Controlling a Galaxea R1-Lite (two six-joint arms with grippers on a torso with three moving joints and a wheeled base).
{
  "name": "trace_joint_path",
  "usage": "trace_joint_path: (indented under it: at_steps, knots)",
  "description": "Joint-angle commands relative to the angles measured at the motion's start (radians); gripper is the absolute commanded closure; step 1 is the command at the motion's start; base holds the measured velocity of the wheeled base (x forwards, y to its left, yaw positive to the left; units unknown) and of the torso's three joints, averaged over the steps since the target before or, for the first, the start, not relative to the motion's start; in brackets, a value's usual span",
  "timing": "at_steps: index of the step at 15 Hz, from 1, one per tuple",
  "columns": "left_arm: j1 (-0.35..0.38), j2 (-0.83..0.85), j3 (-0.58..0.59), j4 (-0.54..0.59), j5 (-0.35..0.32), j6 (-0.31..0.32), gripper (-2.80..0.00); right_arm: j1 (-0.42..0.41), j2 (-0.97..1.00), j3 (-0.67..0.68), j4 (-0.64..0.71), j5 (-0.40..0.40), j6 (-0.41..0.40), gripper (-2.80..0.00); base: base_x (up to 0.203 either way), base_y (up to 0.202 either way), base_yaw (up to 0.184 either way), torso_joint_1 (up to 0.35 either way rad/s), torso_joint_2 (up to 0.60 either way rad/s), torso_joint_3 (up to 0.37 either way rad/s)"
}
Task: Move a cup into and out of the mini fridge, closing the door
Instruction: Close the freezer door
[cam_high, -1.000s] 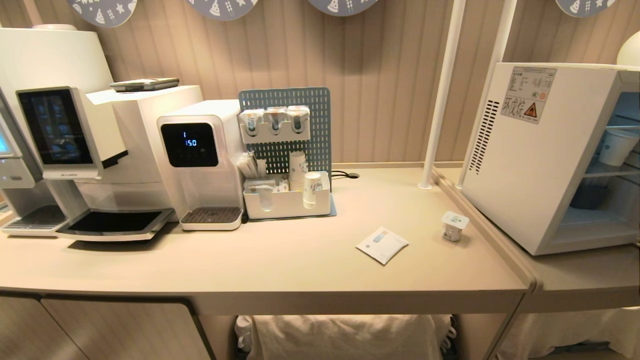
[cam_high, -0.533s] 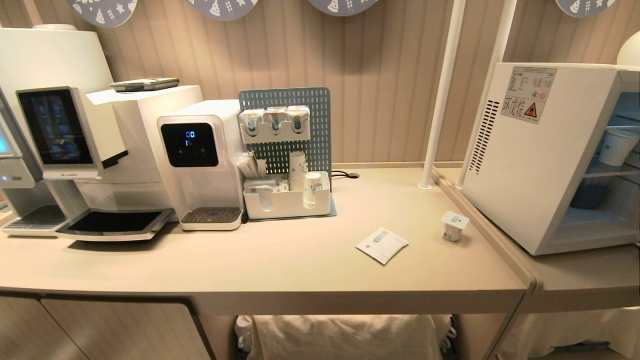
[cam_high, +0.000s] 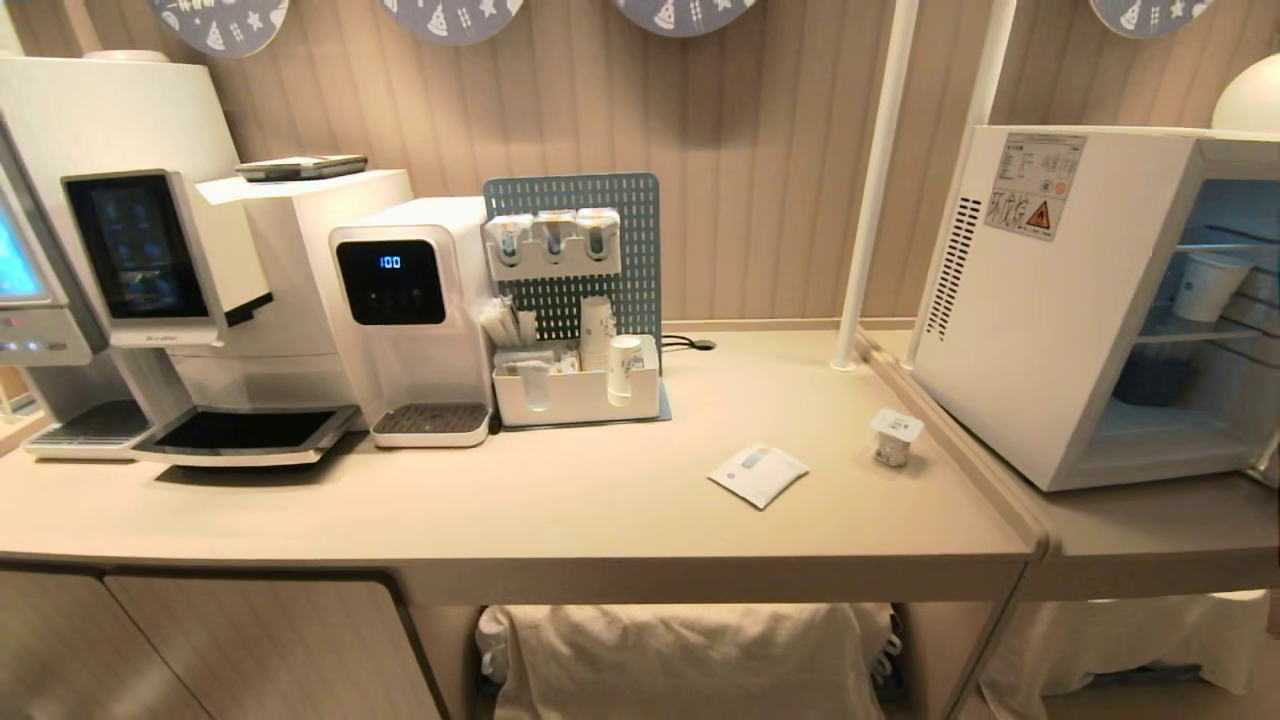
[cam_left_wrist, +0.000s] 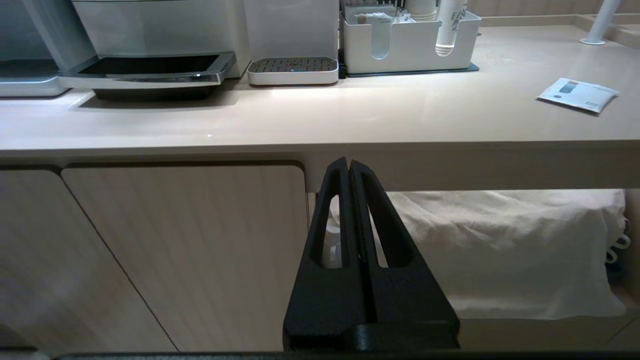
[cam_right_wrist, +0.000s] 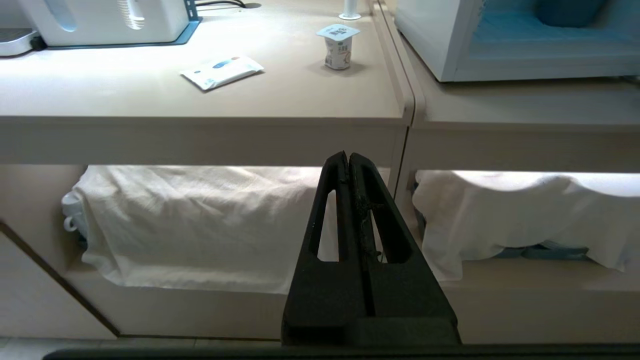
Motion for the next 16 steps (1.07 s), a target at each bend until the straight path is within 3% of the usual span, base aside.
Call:
trace_joint_path:
  at_steps: [1,10,16]
  knots:
    - [0.0,0.0,0.0,0.0,0.0,0.001,0.0,0.0,0.003,0.0,0.001,0.0,-0.001,0.0,-0.181,0.0,0.007,0.001,0.0,0.002]
    - [0.0,0.0,0.0,0.0,-0.001,0.002,0.0,0.0,0.003,0.0,0.002,0.0,-0.002,0.0,-0.012,-0.008,0.001,0.001,0.0,0.001]
    - [0.0,0.0,0.0,0.0,-0.001,0.002,0.0,0.0,0.003,-0.001,0.004,0.002,-0.004,0.0,0.0,-0.182,-0.001,0.004,0.0,0.002]
